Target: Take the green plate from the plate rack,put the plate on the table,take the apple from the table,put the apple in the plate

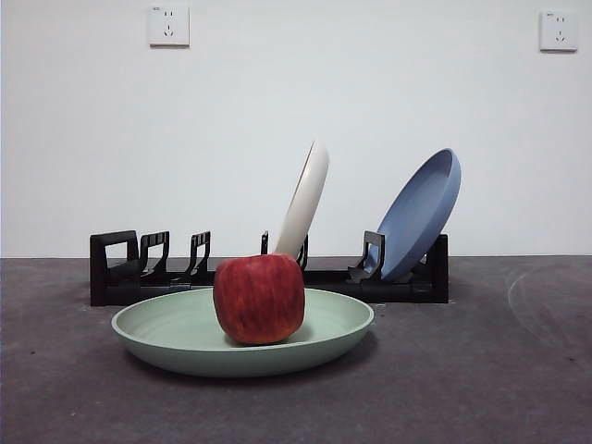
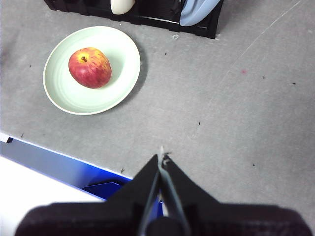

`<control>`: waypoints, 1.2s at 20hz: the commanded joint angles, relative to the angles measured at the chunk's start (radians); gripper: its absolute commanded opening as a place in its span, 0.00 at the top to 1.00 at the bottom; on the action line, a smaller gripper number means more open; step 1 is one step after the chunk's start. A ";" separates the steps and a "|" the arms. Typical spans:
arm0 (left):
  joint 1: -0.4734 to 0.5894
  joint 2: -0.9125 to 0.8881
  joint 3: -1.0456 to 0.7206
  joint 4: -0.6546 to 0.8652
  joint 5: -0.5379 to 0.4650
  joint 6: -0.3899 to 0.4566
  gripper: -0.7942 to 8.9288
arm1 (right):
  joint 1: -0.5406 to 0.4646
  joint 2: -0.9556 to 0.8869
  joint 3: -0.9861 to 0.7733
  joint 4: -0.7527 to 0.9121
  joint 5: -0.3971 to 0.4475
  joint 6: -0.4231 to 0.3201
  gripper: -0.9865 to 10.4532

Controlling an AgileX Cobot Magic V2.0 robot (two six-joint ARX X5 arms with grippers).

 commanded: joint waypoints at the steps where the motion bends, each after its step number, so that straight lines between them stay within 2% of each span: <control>1: 0.005 -0.002 -0.008 -0.050 0.001 0.038 0.92 | 0.001 0.000 -0.005 0.003 0.005 0.008 0.91; 21: 0.005 0.061 -0.008 -0.043 0.008 0.041 0.92 | 0.001 0.000 -0.005 0.003 0.005 0.007 0.91; 22: 0.005 0.066 -0.008 -0.043 0.008 0.041 0.92 | 0.001 0.000 -0.005 0.004 0.008 -0.013 0.91; 23: 0.005 0.069 -0.008 -0.043 0.008 0.041 0.92 | -0.002 -0.002 -0.006 0.007 0.042 -0.045 0.91; 24: 0.005 0.073 -0.008 -0.043 0.008 0.041 0.92 | -0.008 -0.002 -0.006 0.013 0.113 -0.072 0.91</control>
